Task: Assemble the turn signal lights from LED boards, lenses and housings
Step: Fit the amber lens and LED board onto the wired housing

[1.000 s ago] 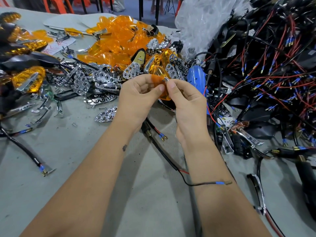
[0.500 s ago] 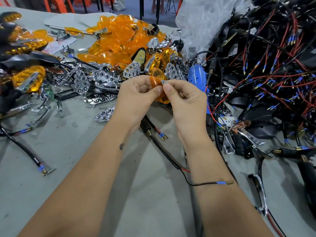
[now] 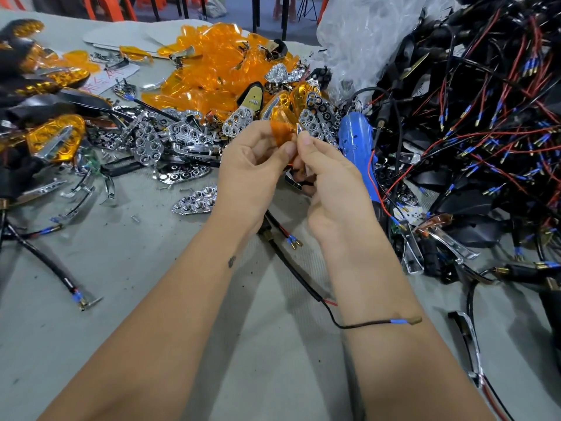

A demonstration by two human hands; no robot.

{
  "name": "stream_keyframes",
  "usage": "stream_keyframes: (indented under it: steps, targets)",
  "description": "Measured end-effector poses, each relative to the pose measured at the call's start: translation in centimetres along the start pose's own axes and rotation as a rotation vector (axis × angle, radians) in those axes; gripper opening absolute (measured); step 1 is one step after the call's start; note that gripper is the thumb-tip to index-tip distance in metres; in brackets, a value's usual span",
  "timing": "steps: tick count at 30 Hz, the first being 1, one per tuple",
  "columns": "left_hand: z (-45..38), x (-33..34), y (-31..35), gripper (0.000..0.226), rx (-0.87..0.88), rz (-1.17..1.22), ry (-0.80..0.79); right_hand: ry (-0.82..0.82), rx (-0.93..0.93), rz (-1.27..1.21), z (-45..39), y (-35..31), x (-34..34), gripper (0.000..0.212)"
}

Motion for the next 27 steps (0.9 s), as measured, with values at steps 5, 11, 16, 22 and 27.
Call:
stream_keyframes:
  steps: [5,11,16,22,27]
  targets:
    - [-0.2,-0.4,0.3,0.018,-0.050,0.003,-0.036,-0.013,-0.025,0.135,-0.6,-0.8,-0.7,0.021]
    - [-0.4,-0.4,0.4,0.017,-0.156,0.021,0.026,-0.010,-0.216,0.176,-0.1,0.1,-0.3,0.018]
    - [-0.3,-0.4,0.6,0.015,-0.310,0.116,0.011,0.024,-0.332,0.291,-0.1,0.3,-0.4,0.017]
    - [-0.3,-0.3,0.6,0.004,-0.250,0.141,0.012,-0.003,-0.393,0.319,0.8,0.3,-0.7,0.033]
    - [-0.3,-0.5,0.4,0.004,-0.230,0.085,0.046,0.060,-0.526,0.478,1.1,1.1,-0.3,0.012]
Point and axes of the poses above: each hand's wrist, its own z-axis away from the middle knuckle, its own x-axis out of the palm, y = z × x, the point moved 1 cm from there along -z, towards the middle knuckle, and after that the axes turned 14 degrees about y, right-handed, at the moved point
